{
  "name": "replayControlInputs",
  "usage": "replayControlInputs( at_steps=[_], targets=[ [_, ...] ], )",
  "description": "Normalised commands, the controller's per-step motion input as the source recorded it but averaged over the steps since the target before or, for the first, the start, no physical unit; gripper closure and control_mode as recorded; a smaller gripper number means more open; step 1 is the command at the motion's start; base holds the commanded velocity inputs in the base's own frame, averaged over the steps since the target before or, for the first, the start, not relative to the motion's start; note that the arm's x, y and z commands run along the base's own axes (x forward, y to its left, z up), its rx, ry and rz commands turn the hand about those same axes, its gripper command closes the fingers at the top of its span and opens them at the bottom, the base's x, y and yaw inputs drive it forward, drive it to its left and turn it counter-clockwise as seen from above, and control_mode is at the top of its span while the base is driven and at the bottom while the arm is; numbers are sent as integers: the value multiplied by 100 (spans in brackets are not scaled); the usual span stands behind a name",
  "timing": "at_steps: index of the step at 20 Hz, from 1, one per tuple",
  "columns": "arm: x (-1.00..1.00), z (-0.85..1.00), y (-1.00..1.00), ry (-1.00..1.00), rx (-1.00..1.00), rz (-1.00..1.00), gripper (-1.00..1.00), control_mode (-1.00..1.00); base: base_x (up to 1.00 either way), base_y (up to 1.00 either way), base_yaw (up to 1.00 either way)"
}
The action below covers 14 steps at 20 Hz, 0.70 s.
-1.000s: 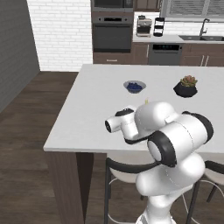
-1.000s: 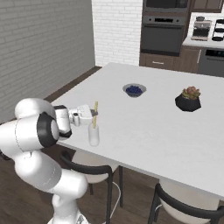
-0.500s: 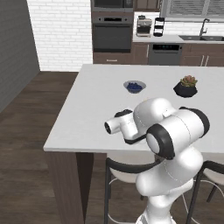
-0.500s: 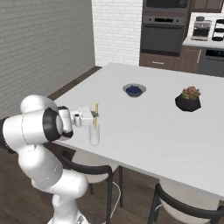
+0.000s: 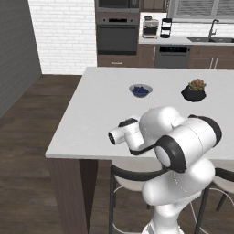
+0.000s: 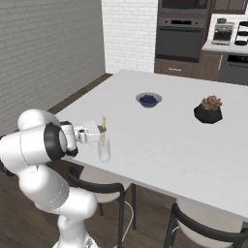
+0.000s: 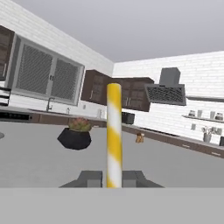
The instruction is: Take a straw from the drawer in front and place it inside the glass cup on the dining counter.
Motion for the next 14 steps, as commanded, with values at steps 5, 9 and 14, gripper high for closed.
replayControlInputs(
  at_steps=[5, 9, 14],
  targets=[
    [0, -22, 0, -11, 0, 2, 100, -100, 0, 0, 0],
    [0, -25, -7, -14, 0, 3, 100, -100, 0, 0, 0],
    [-10, -17, -3, -17, 0, 2, -100, -100, 0, 0, 0]
  ],
)
